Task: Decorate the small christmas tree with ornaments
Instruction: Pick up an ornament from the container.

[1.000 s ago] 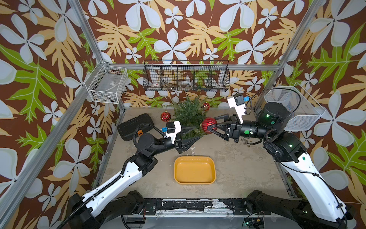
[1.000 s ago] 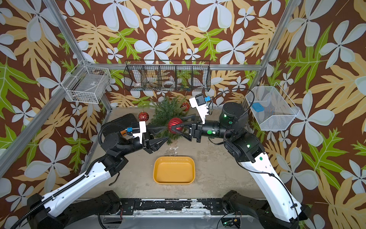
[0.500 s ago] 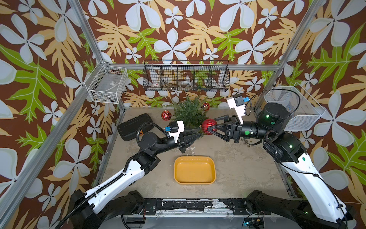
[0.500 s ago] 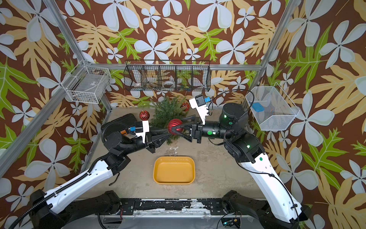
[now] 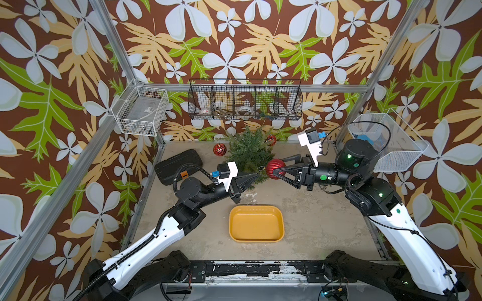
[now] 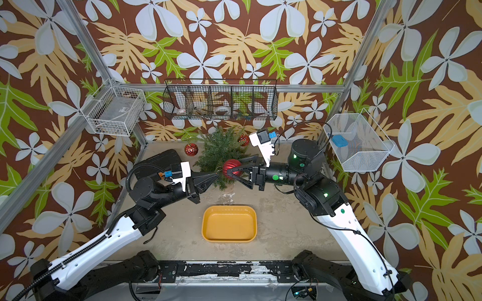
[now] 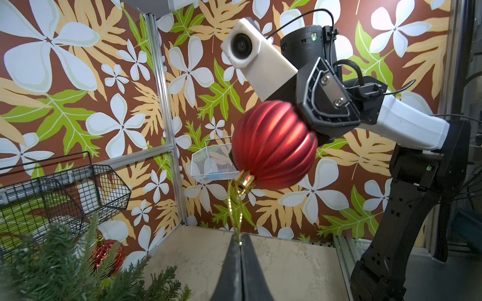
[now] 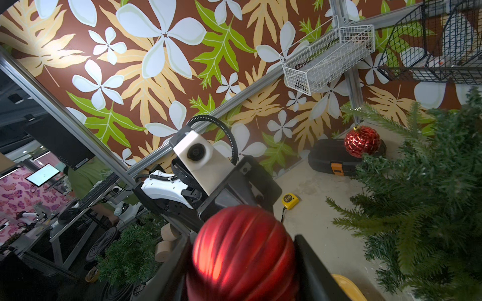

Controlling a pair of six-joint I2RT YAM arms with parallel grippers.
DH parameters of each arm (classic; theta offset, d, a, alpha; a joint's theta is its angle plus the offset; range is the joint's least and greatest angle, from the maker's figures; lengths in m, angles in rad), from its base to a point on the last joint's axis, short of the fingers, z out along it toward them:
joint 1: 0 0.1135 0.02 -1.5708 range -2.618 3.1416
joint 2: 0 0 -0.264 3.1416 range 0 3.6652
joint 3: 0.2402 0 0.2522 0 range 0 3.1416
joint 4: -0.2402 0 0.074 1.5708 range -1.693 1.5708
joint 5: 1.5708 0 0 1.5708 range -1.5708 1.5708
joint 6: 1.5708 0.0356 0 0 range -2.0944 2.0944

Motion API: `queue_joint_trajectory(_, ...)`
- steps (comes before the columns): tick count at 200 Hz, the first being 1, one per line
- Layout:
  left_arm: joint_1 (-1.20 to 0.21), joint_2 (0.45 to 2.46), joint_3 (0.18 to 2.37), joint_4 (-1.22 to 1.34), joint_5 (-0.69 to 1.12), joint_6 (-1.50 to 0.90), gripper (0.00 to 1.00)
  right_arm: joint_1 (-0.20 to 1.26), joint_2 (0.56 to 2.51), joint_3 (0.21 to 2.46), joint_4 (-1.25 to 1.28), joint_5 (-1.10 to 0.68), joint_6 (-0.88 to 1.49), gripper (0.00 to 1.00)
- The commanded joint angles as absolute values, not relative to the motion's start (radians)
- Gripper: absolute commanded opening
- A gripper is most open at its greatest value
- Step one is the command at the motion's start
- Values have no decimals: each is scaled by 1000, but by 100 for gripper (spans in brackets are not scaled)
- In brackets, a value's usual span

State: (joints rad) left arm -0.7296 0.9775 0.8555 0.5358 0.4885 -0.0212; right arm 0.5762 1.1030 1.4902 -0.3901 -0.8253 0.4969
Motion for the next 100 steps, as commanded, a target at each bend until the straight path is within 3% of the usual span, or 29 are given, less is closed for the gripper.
queue_joint_trajectory(1,-730,958,854,431,449,31,4,575,1093,1453,-331,-822,520,47)
queue_joint_trajectory(100,-730,823,744,291,346,48,3,644,1110,1301,-217,-813,574,46)
